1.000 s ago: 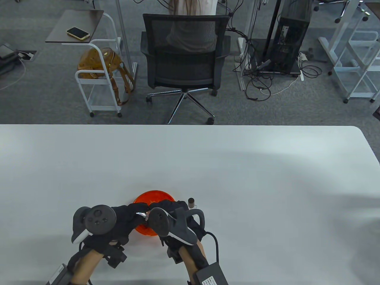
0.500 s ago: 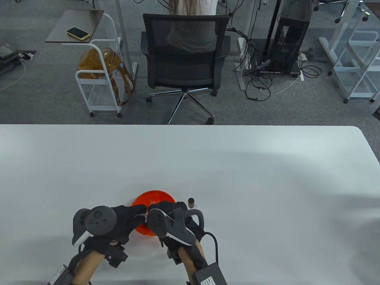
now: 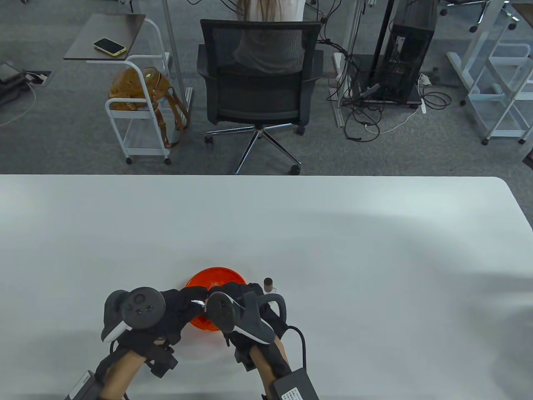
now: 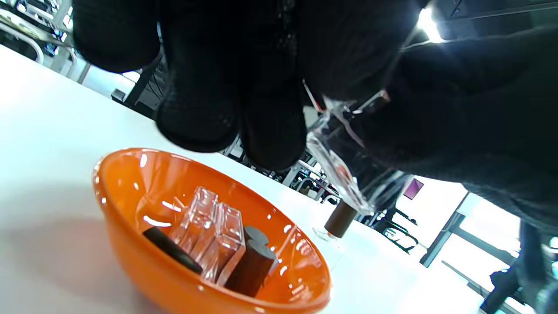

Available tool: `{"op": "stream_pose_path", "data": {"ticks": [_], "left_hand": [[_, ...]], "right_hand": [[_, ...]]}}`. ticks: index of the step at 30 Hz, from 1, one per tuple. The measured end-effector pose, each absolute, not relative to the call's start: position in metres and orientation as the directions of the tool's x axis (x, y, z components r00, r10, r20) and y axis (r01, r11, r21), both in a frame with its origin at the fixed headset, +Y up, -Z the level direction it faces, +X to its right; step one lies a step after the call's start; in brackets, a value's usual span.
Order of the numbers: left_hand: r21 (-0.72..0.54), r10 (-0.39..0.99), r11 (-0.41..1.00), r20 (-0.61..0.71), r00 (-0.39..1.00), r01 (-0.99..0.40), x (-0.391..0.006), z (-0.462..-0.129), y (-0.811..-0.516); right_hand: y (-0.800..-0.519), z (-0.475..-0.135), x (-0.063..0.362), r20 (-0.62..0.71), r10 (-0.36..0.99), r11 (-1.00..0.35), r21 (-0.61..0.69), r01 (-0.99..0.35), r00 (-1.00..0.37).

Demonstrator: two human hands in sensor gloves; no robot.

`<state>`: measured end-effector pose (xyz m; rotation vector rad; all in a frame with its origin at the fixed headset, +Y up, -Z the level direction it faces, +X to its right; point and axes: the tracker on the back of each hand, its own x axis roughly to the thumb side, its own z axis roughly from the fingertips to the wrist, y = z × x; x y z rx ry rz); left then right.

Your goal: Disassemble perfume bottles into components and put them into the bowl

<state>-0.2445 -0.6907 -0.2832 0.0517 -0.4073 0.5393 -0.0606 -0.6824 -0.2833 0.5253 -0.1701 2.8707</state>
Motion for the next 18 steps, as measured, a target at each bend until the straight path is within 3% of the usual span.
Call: {"op": "stream_pose_path", "data": {"ticks": [2,6,12,15,18], "left_hand": [[-0.005,0.449,0.876,0.379,0.809,-0.483,-0.2448,-0.283,-0.6923],[-0.115,0.522,0.844,0.394,0.756,-0.523,-0.2454,-0.2855,-0.6931],[-0.036,0.486,0.858,0.384,0.785,-0.513,-0.2469,-0.2846,-0.6928],[-0.138,0.546,0.83,0.4,0.736,-0.54,-0.2472,-0.287,-0.6931],[-0.116,0.526,0.842,0.395,0.753,-0.528,-0.2462,-0.2858,-0.6917]], "right_hand": [[-0.6828,-0.2833,-0.0613,0.362,0.204,-0.968,-0.064,-0.242,-0.91],[-0.6832,-0.2841,-0.0606,0.356,0.203,-0.968,-0.068,-0.242,-0.912],[-0.6811,-0.2837,-0.0596,0.362,0.206,-0.966,-0.07,-0.247,-0.909],[-0.6817,-0.2839,-0.06,0.358,0.195,-0.968,-0.08,-0.238,-0.913],[-0.6816,-0.2838,-0.0606,0.358,0.202,-0.966,-0.082,-0.246,-0.912]]}}
